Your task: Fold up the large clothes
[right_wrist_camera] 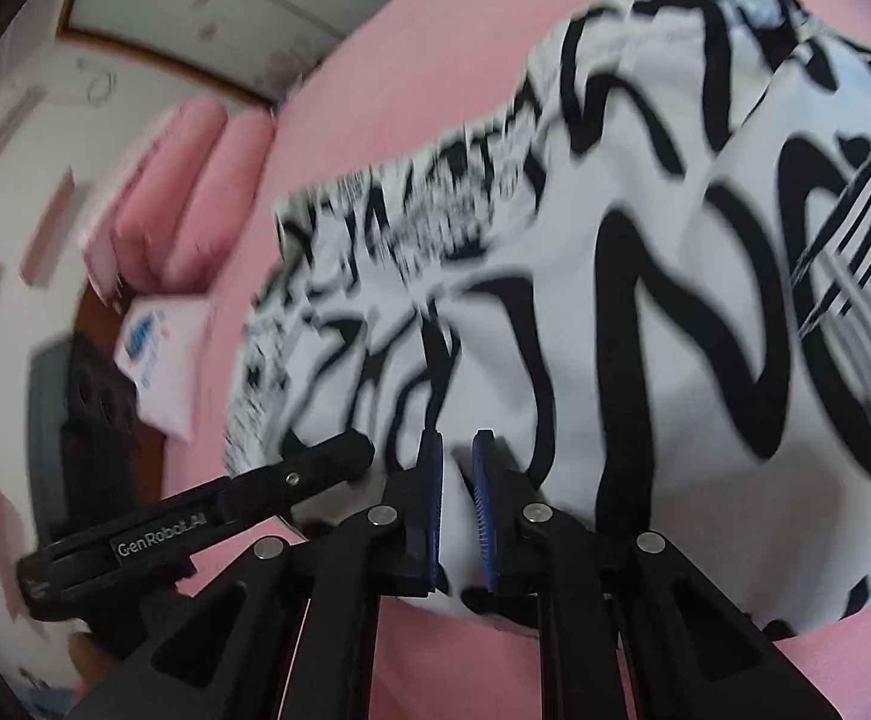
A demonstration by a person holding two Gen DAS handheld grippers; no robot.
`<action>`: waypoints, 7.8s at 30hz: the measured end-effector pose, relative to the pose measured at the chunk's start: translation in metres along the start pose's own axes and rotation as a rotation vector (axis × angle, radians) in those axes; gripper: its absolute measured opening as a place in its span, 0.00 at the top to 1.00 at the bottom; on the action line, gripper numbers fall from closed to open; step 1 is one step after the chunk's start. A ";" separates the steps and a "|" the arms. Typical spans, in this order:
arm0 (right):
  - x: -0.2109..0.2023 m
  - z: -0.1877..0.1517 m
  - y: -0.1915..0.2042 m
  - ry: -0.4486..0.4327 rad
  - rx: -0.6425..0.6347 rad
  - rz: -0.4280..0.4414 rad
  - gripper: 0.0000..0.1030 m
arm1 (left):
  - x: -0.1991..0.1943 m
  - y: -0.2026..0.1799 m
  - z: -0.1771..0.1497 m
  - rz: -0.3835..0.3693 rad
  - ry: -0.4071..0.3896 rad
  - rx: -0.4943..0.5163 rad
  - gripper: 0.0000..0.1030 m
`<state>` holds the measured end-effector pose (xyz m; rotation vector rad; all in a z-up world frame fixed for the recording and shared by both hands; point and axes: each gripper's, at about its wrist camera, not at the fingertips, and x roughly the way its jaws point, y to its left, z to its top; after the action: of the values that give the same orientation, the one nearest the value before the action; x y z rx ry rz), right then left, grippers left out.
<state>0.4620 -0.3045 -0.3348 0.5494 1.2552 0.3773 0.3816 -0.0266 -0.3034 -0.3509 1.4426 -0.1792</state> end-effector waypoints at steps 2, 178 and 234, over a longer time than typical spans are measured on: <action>0.006 -0.005 0.000 0.001 -0.034 -0.041 0.99 | 0.008 0.009 -0.006 0.000 -0.018 -0.025 0.99; 0.069 0.083 -0.011 0.137 0.013 -0.357 1.00 | -0.039 0.165 -0.129 -0.265 -0.332 -0.864 0.37; 0.028 0.097 -0.090 0.198 -0.082 0.013 1.00 | -0.084 -0.232 -0.084 -0.097 -0.546 0.296 0.83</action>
<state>0.5606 -0.3801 -0.3887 0.4592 1.4200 0.5014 0.3092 -0.2270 -0.1532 -0.2037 0.8456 -0.3427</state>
